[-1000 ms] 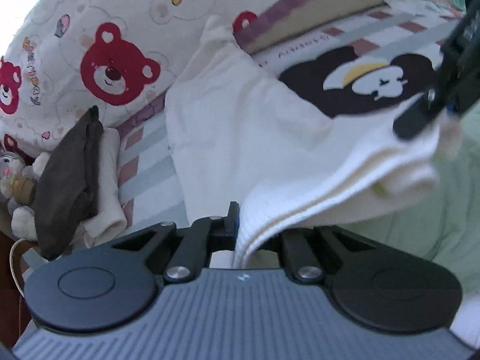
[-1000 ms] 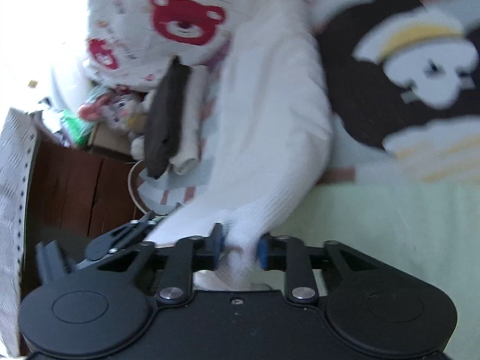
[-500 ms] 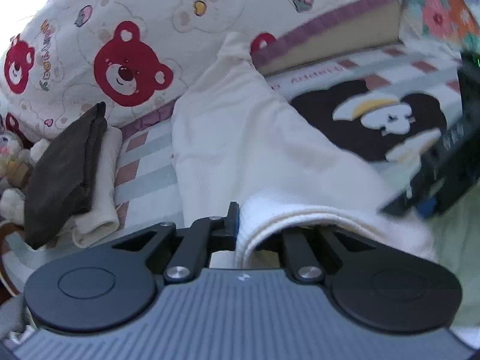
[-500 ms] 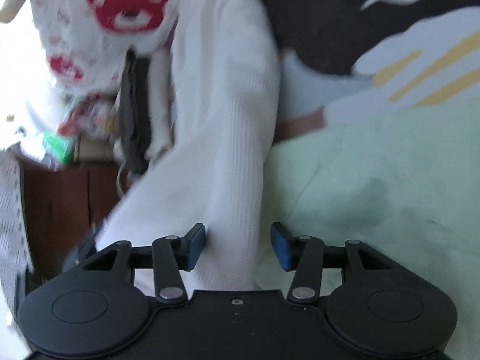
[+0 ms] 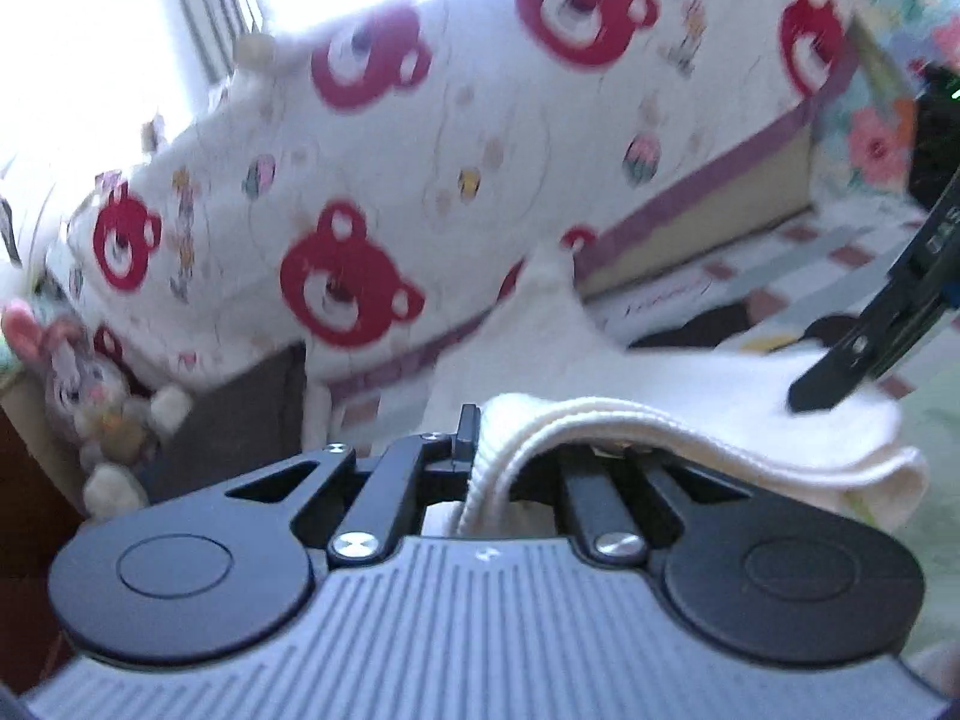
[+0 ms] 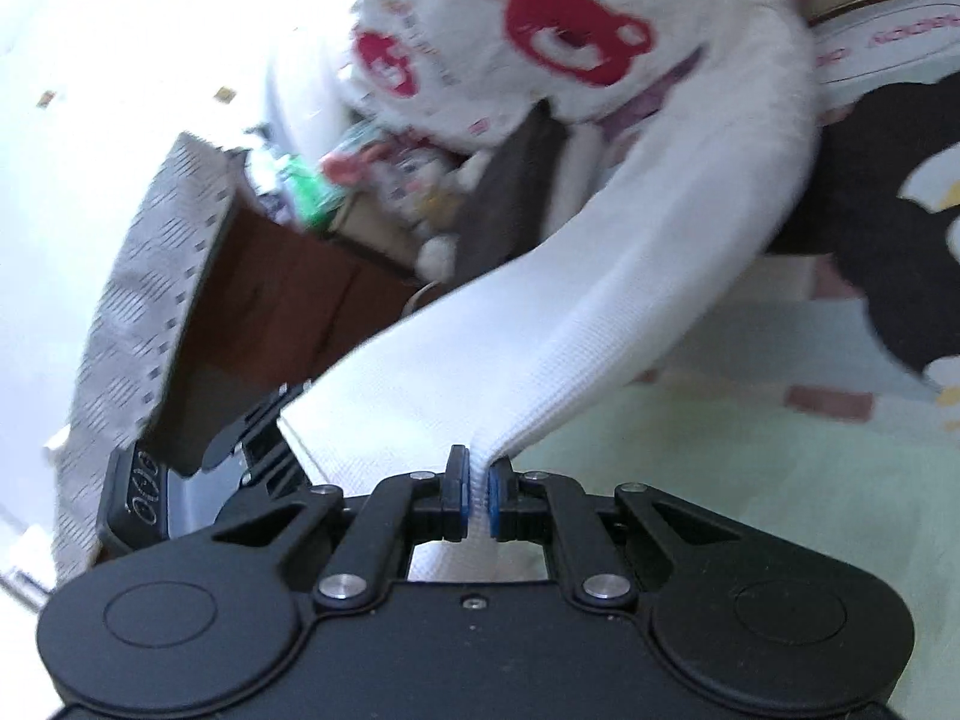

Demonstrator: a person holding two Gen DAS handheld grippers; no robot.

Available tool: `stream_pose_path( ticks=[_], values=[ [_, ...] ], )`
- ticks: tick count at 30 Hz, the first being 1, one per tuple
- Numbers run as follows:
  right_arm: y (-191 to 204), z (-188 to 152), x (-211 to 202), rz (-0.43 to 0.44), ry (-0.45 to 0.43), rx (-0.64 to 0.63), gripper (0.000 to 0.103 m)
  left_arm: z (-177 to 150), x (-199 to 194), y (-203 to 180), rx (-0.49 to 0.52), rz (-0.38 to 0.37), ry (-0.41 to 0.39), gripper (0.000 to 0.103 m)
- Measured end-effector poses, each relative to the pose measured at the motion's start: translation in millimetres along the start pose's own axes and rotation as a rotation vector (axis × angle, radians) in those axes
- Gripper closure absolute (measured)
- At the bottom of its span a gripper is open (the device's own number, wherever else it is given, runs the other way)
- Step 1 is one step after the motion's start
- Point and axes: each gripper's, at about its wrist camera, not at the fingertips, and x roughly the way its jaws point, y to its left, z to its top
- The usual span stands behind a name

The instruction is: Fold clothes

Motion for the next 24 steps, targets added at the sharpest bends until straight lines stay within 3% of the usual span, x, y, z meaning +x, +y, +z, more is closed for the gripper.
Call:
stream_pose_path(
  ticks=[5, 11, 13, 16, 18, 20, 24],
  values=[
    [16, -31, -26, 0.096, 0.085, 0.112, 0.094, -3, -46, 2, -0.049, -0.102, 0.072, 0.098],
    [-11, -48, -36, 0.107, 0.050, 0.243, 0.094, -35, -27, -8, -0.106, -0.151, 0.171, 0.098],
    [-12, -49, -29, 0.083, 0.056, 0.228, 0.094, -35, -23, -5, -0.146, -0.179, 0.171, 0.098],
    [-1, -51, -23, 0.084, 0.092, 0.173, 0.094, -35, -31, 0, -0.107, -0.235, 0.069, 0.098],
    [1, -50, -23, 0.067, 0.100, 0.147, 0.094, -35, -23, 1, -0.072, -0.216, 0.098, 0.098],
    [3, -49, -26, 0.041, 0.092, 0.132, 0.094, -33, -18, 6, -0.110, -0.250, 0.145, 0.098],
    [20, -53, -36, 0.017, 0.076, 0.076, 0.094, -21, -37, -2, -0.058, -0.280, 0.145, 0.098]
  ],
)
